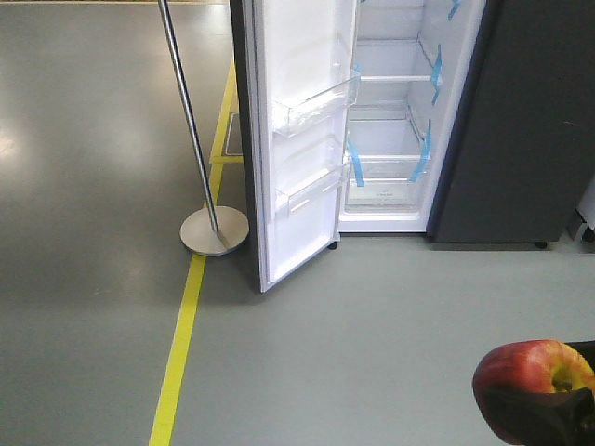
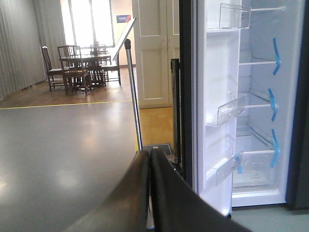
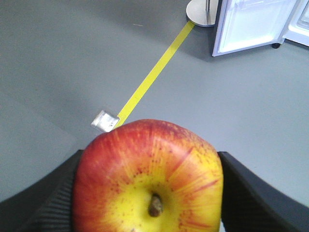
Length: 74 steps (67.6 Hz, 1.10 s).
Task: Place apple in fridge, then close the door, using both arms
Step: 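Drive up to the open refrigerator door, apple held in right gripper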
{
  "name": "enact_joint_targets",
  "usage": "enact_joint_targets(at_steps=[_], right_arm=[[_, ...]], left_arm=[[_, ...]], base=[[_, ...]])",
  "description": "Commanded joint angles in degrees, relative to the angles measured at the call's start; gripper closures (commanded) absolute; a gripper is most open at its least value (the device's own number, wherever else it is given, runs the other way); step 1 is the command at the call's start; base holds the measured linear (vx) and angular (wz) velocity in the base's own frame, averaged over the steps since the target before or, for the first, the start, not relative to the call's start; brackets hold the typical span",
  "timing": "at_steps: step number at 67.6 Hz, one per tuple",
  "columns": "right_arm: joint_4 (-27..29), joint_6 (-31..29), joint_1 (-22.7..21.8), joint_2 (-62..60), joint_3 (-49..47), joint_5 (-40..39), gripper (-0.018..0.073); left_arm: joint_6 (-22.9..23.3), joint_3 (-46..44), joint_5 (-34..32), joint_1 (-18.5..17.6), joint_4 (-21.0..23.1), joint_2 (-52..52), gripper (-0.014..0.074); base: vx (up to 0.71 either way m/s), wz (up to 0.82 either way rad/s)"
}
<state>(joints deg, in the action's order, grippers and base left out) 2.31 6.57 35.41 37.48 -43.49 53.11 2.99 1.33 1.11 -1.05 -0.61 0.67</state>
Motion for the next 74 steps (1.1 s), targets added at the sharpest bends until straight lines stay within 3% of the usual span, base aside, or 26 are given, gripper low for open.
enact_joint_targets(at_steps=[1, 74], right_arm=[[-0.1, -0.7, 0.0, -0.1, -1.6, -3.8, 0.0336], [-0.1, -0.7, 0.0, -0.1, -1.6, -3.8, 0.0336]], left_arm=[[0.2, -1.0, -4.3, -0.1, 0.6, 0.8, 0.0603], [0.2, -1.0, -4.3, -0.1, 0.6, 0.8, 0.0603]], base=[[0.17, 0.0], [0.16, 0.01]])
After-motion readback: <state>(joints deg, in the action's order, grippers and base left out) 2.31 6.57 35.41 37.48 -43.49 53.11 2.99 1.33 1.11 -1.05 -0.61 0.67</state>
